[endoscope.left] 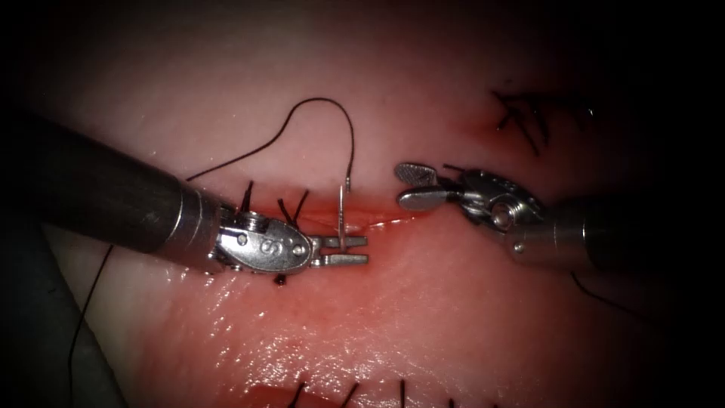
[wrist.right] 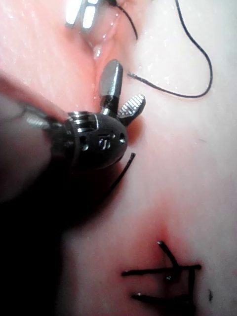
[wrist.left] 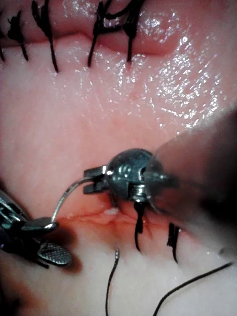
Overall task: Wound Closure
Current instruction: Pull the string through the cut with the left gripper
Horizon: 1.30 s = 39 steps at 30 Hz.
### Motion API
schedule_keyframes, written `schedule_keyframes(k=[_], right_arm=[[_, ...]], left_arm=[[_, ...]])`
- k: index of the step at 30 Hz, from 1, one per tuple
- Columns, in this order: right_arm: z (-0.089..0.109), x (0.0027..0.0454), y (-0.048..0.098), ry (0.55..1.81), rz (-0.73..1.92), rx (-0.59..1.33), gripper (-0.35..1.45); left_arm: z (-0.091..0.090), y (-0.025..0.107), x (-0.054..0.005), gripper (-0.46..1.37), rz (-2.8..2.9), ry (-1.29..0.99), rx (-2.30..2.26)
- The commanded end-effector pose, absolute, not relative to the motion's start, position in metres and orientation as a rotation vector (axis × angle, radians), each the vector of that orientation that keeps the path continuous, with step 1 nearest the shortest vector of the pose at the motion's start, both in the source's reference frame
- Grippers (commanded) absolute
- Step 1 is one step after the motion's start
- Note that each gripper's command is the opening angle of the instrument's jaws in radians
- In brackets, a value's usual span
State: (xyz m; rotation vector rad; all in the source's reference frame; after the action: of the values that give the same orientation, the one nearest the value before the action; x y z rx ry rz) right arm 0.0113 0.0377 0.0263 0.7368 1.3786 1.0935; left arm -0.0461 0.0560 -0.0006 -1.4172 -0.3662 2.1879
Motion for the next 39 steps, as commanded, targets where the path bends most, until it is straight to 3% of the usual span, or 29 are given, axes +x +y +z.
schedule_keyframes(k=[1, 8, 22, 31, 39], right_arm=[[0.026, 0.0113, 0.038, 1.382, 1.090, 0.741, 1.06], [0.026, 0.0113, 0.038, 1.382, 1.089, 0.741, 1.08], [0.026, 0.0113, 0.037, 1.384, 1.083, 0.737, 1.08], [0.026, 0.0113, 0.037, 1.384, 1.083, 0.737, 1.09], [0.026, 0.0112, 0.037, 1.385, 1.081, 0.737, 1.09]], left_arm=[[-0.001, 0.056, -0.0462, -0.35, 2.169, -0.422, -1.425], [-0.002, 0.055, -0.0465, -0.35, 2.071, -0.600, -1.407], [-0.008, 0.054, -0.0471, -0.35, 1.934, -0.740, -1.407], [-0.012, 0.055, -0.0471, -0.35, 2.025, -0.589, -1.519], [-0.017, 0.060, -0.0466, -0.35, 2.186, -0.214, -1.707]])
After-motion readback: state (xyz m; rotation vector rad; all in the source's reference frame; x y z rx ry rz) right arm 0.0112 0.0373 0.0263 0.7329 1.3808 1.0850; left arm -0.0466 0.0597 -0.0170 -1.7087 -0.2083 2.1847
